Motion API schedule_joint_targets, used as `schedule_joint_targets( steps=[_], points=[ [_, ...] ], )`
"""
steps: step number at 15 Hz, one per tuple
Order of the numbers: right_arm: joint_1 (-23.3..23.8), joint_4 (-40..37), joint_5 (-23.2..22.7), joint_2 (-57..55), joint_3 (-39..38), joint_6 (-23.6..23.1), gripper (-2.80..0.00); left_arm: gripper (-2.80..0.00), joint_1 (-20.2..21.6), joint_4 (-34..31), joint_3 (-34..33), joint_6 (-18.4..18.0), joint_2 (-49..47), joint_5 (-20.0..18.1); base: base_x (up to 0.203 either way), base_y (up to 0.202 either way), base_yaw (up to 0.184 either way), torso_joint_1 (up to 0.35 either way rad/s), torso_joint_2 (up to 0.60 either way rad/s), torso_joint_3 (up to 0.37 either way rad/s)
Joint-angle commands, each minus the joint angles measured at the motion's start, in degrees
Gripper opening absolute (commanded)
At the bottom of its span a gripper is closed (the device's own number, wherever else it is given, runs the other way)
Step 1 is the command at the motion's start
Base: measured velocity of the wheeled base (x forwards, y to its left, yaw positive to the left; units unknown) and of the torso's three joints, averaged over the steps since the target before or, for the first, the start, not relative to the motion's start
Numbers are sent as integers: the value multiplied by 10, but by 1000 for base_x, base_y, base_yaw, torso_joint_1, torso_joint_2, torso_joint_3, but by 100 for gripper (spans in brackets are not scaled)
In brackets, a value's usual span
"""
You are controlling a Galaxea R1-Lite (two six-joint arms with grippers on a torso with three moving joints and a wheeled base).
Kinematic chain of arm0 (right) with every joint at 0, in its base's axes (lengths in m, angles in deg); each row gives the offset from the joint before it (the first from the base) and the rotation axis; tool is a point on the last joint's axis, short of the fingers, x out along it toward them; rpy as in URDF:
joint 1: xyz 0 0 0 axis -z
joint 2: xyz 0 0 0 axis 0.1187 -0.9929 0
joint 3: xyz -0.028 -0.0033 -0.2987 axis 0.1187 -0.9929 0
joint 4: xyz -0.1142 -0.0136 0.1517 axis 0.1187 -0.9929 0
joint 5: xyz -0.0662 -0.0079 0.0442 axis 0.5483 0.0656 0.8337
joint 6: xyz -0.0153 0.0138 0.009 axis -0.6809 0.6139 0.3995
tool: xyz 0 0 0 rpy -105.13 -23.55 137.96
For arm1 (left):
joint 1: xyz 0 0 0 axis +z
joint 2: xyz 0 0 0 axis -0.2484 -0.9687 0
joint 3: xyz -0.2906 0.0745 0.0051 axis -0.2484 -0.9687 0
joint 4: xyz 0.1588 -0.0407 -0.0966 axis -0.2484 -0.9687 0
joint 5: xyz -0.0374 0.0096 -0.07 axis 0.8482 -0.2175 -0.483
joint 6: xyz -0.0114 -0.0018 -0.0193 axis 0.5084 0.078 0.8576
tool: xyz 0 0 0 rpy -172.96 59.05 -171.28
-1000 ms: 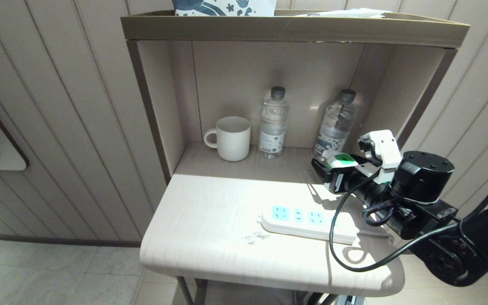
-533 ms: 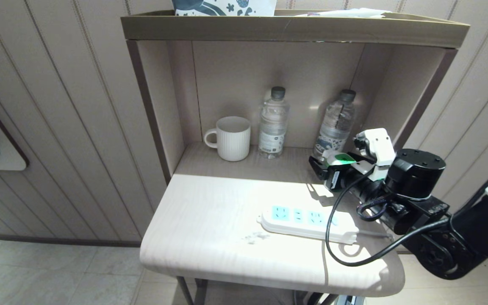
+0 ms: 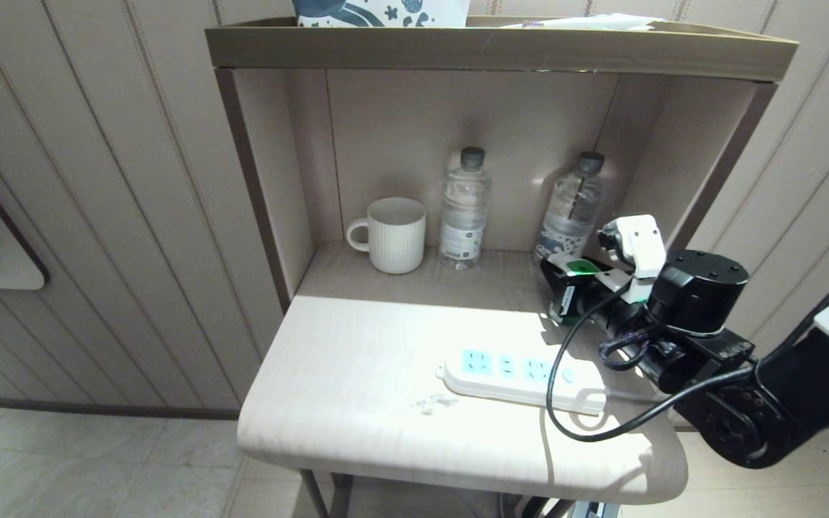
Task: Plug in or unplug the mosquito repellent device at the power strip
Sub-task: Pick up the mosquito repellent liquid, then insert the plug into the socket
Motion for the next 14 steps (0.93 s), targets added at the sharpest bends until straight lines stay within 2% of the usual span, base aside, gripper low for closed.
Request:
schedule_joint_targets(
  steps=[1, 6, 9, 11, 14],
  points=[
    [0, 4, 1, -1, -1, 1, -280, -280, 0, 0, -1, 0, -1, 0, 0, 0, 0, 0, 0, 0],
    [-2, 2, 1, 0, -16, 5, -280, -280, 0, 0, 0, 0, -1, 0, 0, 0, 0, 0, 0, 0],
    [-4, -22, 7, 60, -17, 3, -280, -280, 0, 0, 0, 0, -1, 0, 0, 0, 0, 0, 0, 0],
    [-7, -105, 9, 136, -17, 4, -280, -280, 0, 0, 0, 0, -1, 0, 0, 0, 0, 0, 0, 0],
    [-13, -286, 13, 239, -3, 4, -280, -280, 0, 0, 0, 0, -1, 0, 0, 0, 0, 0, 0, 0]
  ],
)
